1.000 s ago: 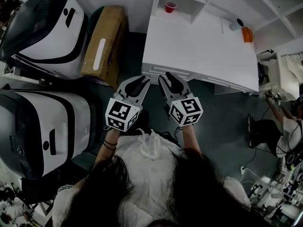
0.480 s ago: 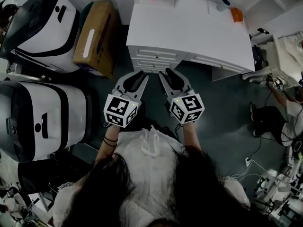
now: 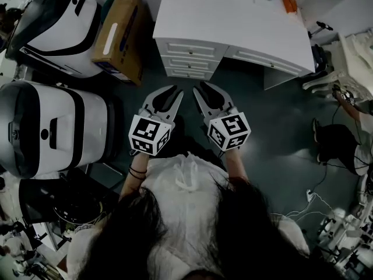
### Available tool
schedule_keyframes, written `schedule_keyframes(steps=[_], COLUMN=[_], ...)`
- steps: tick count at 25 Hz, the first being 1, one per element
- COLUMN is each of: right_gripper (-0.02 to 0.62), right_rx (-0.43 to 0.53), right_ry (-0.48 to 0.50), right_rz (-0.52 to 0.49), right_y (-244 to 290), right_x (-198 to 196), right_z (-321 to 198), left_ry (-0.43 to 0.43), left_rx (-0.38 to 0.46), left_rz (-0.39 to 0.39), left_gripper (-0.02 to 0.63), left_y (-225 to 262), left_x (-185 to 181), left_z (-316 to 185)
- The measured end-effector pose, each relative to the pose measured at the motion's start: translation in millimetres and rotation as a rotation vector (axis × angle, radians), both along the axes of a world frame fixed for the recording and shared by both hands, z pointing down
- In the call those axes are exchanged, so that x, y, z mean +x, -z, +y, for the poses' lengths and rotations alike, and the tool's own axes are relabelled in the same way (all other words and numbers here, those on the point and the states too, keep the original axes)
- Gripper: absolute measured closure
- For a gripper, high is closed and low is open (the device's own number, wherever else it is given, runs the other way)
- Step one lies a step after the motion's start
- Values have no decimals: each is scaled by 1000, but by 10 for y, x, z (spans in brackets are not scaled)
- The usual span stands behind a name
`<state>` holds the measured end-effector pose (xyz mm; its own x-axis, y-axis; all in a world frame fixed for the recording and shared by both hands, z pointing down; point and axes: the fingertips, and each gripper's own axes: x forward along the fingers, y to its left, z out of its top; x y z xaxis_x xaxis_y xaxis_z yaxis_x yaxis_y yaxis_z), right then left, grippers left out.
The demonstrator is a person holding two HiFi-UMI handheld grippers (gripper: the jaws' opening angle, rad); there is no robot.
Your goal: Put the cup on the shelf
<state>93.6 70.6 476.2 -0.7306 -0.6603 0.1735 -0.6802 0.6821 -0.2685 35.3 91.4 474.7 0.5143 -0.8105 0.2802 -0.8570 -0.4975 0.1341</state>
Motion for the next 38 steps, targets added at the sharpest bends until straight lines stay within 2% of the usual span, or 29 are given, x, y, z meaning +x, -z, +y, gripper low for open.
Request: schedule_keyframes(steps=[14, 38], right_gripper=[509, 509], right_rx=[30, 63], right_ry=[48, 75], right_rz=[28, 54], right_y=[-7, 58], right_x=[6, -67], right_z=[499, 672], left_ry=[31, 68], left_rx=[9, 37], left_rz=[-27, -33], left_gripper=[525, 523], left_y=[30, 114], left_x=[23, -139], left_z=[490, 629])
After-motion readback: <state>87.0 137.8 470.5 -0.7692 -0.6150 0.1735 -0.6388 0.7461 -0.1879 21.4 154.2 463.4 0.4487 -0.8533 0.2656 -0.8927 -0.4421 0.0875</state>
